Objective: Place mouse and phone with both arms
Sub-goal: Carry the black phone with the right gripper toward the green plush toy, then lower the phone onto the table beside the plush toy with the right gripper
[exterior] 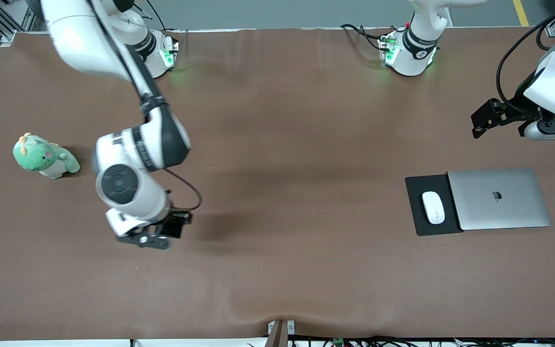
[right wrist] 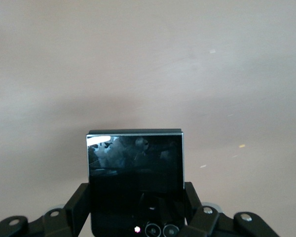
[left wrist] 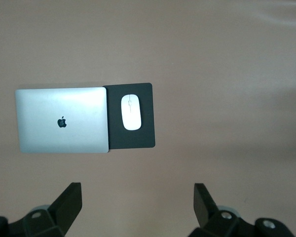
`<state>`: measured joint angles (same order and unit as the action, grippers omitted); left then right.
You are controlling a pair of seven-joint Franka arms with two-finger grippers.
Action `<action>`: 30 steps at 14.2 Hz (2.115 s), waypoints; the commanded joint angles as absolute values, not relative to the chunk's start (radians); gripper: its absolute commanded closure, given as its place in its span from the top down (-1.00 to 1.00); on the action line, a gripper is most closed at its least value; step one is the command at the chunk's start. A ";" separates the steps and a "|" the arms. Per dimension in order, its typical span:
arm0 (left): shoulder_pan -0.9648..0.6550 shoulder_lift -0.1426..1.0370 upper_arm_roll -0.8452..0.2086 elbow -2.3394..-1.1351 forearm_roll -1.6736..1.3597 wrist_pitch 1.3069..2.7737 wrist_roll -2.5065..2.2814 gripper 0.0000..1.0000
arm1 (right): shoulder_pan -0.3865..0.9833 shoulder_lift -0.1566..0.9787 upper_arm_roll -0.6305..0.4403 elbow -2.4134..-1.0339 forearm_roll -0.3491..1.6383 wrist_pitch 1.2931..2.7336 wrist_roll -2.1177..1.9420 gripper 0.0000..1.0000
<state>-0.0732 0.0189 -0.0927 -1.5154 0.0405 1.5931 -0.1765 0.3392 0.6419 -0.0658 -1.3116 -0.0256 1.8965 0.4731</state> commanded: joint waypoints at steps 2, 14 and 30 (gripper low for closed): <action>-0.075 0.009 -0.078 -1.508 0.003 1.545 -0.173 1.00 | 0.221 0.520 -0.041 -1.463 0.015 1.927 0.359 -1.00; -0.074 -0.006 -0.084 -1.534 -0.048 1.552 -0.170 1.00 | -0.029 0.335 -0.046 -1.868 0.002 2.089 0.054 -1.00; -0.069 -0.008 -0.084 -1.534 -0.028 1.548 -0.170 1.00 | -0.158 0.235 -0.044 -2.298 0.008 2.440 -0.120 -0.91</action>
<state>-0.0739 0.0062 -0.0848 -1.5280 -0.0260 1.5620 -0.1765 -0.1503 0.2970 -0.0521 -2.1914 -0.0006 2.3659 -0.1231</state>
